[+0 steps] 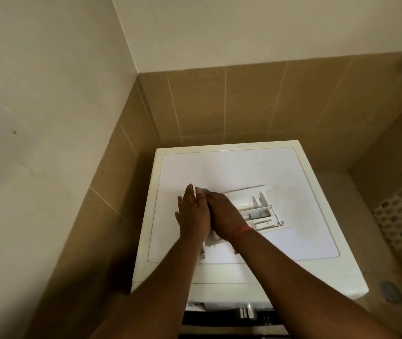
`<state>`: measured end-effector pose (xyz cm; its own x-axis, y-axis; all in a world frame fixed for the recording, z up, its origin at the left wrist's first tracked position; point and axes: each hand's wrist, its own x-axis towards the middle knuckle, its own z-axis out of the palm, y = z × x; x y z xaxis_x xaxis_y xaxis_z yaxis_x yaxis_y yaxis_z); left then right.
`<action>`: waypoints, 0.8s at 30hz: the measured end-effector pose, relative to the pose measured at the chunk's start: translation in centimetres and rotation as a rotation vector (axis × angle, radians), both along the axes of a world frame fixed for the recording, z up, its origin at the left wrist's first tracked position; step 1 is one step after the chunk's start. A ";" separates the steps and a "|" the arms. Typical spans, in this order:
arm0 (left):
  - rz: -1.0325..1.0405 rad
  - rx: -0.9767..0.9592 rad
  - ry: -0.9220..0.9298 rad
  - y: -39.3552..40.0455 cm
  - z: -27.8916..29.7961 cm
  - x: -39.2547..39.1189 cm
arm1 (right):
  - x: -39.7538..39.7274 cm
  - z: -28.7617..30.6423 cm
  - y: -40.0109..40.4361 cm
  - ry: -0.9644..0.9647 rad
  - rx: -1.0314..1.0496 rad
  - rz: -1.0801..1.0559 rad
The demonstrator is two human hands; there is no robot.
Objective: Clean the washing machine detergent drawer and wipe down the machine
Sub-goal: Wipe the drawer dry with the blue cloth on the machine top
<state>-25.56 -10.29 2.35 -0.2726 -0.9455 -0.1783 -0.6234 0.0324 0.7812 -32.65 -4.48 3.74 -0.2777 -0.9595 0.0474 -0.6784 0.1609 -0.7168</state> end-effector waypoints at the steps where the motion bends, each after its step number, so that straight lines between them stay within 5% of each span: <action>1: -0.003 -0.004 0.002 0.0 -0.1 0.0 | 0.0 0.2 0.9 0.062 -0.006 0.026; 6: -0.005 0.003 -0.009 -0.4 -1.1 0.2 | 0.9 -0.4 5.8 0.007 -0.001 0.054; 13: -0.043 -0.025 -0.161 -0.3 -0.8 0.2 | 0.0 -1.4 9.0 0.228 0.023 0.007; 18: -0.049 -0.017 -0.180 -0.3 -0.7 0.2 | -2.7 -0.9 9.9 0.564 0.415 -0.158; 24: -0.027 -0.015 -0.181 -0.1 -0.8 0.0 | 0.0 -0.2 7.4 0.450 0.355 0.072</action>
